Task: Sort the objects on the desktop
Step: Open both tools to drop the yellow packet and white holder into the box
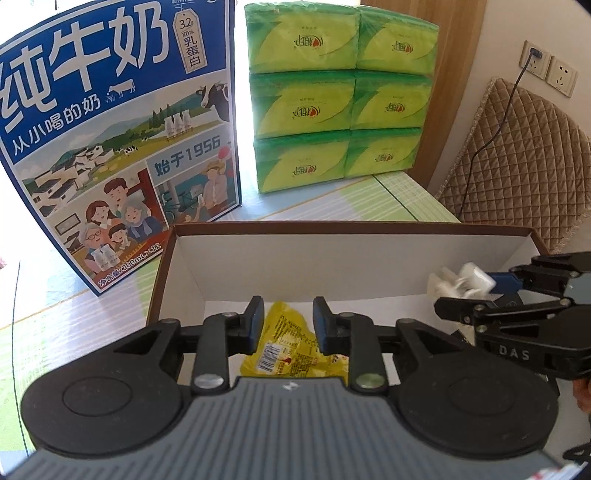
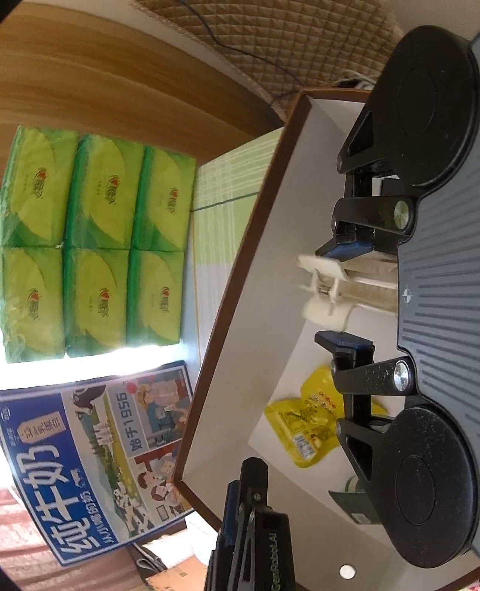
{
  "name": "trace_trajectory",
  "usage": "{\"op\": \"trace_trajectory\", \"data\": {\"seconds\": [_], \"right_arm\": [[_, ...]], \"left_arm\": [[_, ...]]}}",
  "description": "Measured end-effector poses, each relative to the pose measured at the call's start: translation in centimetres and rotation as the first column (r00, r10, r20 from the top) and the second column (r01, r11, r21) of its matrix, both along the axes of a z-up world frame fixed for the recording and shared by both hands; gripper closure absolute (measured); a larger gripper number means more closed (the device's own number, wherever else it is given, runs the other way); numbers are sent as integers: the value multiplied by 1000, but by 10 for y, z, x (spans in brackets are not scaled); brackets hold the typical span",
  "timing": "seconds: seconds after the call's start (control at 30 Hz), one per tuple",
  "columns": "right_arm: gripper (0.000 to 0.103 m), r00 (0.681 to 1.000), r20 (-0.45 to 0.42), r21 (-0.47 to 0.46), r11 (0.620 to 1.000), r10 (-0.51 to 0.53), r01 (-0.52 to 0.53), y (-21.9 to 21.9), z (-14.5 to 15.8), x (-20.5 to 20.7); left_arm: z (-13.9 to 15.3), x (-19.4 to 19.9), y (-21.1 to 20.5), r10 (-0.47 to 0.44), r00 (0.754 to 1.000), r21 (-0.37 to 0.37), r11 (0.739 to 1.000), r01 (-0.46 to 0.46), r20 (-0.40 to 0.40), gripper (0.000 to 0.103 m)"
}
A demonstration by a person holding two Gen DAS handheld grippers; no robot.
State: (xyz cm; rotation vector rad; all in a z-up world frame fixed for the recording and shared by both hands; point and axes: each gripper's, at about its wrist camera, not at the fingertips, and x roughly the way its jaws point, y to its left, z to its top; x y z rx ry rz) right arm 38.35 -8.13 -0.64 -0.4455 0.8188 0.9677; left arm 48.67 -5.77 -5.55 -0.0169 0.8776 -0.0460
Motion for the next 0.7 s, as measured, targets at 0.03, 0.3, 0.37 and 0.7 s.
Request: {"op": "trace_trajectory", "data": {"seconds": [0.03, 0.3, 0.37, 0.7], "right_arm": [[63, 1000, 8, 0, 1000, 3, -3, 0, 0, 0], [19, 998, 37, 33, 998, 53, -54, -16, 15, -9], [7, 997, 40, 36, 997, 66, -68, -23, 20, -15], [2, 996, 40, 45, 996, 77, -79, -55, 42, -44]], "left_arm": [[1, -1, 1, 0, 1000, -2, 1000, 0, 0, 76], [13, -19, 3, -20, 1000, -6, 1000, 20, 13, 53], [16, -25, 3, -25, 1000, -7, 1000, 26, 16, 46], [38, -65, -5, -36, 998, 6, 999, 36, 51, 23]]}}
